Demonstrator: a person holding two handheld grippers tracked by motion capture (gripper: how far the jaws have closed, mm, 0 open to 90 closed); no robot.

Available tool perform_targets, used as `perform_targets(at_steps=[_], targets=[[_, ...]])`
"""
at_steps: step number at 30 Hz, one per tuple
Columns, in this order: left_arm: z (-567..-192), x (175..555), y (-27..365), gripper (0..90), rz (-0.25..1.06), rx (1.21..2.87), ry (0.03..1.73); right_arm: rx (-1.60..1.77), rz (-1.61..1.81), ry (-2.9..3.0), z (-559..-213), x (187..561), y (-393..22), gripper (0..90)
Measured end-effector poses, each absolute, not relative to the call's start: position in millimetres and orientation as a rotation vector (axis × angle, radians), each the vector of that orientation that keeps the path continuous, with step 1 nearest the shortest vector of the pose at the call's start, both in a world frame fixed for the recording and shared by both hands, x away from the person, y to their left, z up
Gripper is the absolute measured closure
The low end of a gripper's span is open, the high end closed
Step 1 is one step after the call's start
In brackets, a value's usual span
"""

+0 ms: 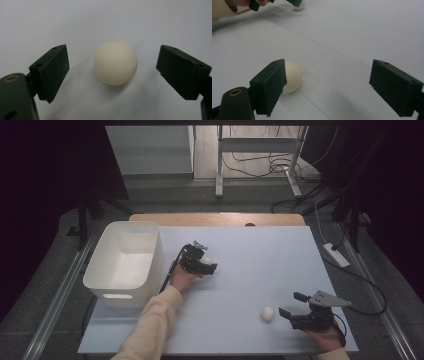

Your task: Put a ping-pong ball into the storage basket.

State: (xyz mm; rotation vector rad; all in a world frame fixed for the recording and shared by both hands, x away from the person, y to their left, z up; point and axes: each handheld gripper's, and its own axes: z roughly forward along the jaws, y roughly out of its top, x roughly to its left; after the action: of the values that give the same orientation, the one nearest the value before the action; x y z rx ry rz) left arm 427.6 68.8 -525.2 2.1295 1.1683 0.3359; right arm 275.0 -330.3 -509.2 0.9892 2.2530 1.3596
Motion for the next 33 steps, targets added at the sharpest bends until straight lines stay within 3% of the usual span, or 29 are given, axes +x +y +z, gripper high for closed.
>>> perform_targets(at_steps=[9, 20, 33], targets=[[-529.9, 430.4, 68.2, 25.6, 0.323, 2.132, 1.175, 0.989, 1.363, 2.252, -509.4, 275.2, -330.7, 14.3], [-530.5, 430.9, 69.3, 49.6, 0.31, 2.13, 1.168, 0.988, 1.361, 2.252, -509.4, 275.2, -330.8, 14.4], [-524.8, 428.3, 71.7, 50.4, 0.303, 2.112, 1.159, 0.989, 1.361, 2.249, -509.0, 274.9, -331.2, 14.5]])
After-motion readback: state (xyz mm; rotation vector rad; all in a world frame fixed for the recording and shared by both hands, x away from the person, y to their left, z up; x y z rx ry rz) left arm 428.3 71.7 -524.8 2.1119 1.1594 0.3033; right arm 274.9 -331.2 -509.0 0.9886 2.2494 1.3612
